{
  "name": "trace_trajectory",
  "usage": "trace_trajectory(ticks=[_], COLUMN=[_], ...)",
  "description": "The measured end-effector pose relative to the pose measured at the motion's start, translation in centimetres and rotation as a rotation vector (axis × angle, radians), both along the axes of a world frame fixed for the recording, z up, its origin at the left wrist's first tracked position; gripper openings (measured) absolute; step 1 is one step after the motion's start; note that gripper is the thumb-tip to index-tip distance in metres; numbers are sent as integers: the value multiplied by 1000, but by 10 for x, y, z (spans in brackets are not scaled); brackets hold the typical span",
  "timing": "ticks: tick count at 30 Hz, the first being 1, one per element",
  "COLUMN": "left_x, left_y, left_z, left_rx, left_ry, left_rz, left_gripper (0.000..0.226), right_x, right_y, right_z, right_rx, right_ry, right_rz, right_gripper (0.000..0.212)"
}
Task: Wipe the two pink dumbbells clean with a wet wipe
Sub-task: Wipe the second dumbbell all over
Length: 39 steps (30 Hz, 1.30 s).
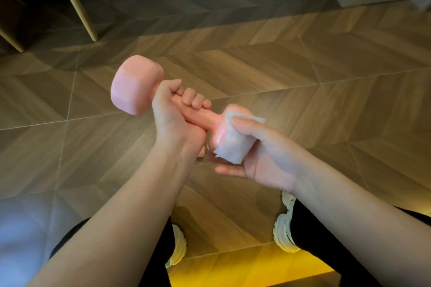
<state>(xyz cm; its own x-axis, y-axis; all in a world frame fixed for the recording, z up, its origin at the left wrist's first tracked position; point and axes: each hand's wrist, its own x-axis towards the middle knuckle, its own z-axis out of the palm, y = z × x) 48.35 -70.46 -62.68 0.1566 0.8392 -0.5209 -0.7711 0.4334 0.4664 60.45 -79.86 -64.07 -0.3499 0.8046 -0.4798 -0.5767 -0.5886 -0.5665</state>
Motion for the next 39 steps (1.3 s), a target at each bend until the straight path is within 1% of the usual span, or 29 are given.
trace_trajectory(ticks=[1, 2, 4, 6, 8, 12, 13, 17, 19, 20, 23, 24, 28, 30, 31, 32, 35, 36, 39], left_x=[1, 3, 6, 8, 7, 0, -1, -1, 0, 0, -1, 0, 4, 6, 6, 5, 2, 1, 0], left_y=[-1, -1, -3, -5, -4, 3, 4, 0, 1, 2, 5, 5, 2, 0, 0, 1, 3, 3, -3], left_z=[0, -1, -2, -3, -4, -3, -3, -3, -2, -1, -1, -1, -3, -4, -3, -3, 0, 0, 0], left_rx=[0, -6, -33, -64, -81, -91, -93, -68, -56, -55, -58, -64, -120, -143, -143, -140, -113, -99, -43], left_ry=[6, 12, 21, 20, 23, -7, -19, 7, 3, -7, -14, -7, 13, 12, 15, 17, -8, -17, -10], left_rz=[10, 17, 11, -9, -16, 22, 30, 4, -10, -10, 14, 23, 24, 9, 4, 0, -4, 1, -11], left_gripper=[31, 31, 32, 32, 30, 29, 29, 30, 30, 30, 28, 27, 28, 31, 32, 32, 30, 30, 31], right_x=[-2, -4, -6, -8, -7, 2, 2, -12, -14, -12, -2, 1, -3, -8, -10, -11, -6, -4, -4], right_y=[1, 2, 2, 3, 3, 4, 3, 2, 3, 4, 4, 3, 1, 2, 3, 3, 3, 3, 1], right_z=[0, -1, -5, -5, -2, -2, -4, -5, -3, -2, 3, 1, -4, -4, -3, -2, 2, 2, -1], right_rx=[2, 15, 53, 73, 97, 100, 97, 64, 55, 66, 115, 138, 167, 163, 155, 146, 114, 115, 83], right_ry=[3, -39, -206, -296, -294, -153, -167, -343, -373, -346, -185, -182, -406, -488, -488, -449, -234, -205, -253], right_rz=[-46, -85, -133, -167, -146, -65, -69, -140, -171, -178, -149, -139, -165, -203, -221, -243, -279, -247, -132], right_gripper=[53, 50, 50, 47, 44, 53, 57, 67, 71, 70, 62, 59, 64, 63, 61, 58, 45, 46, 62])
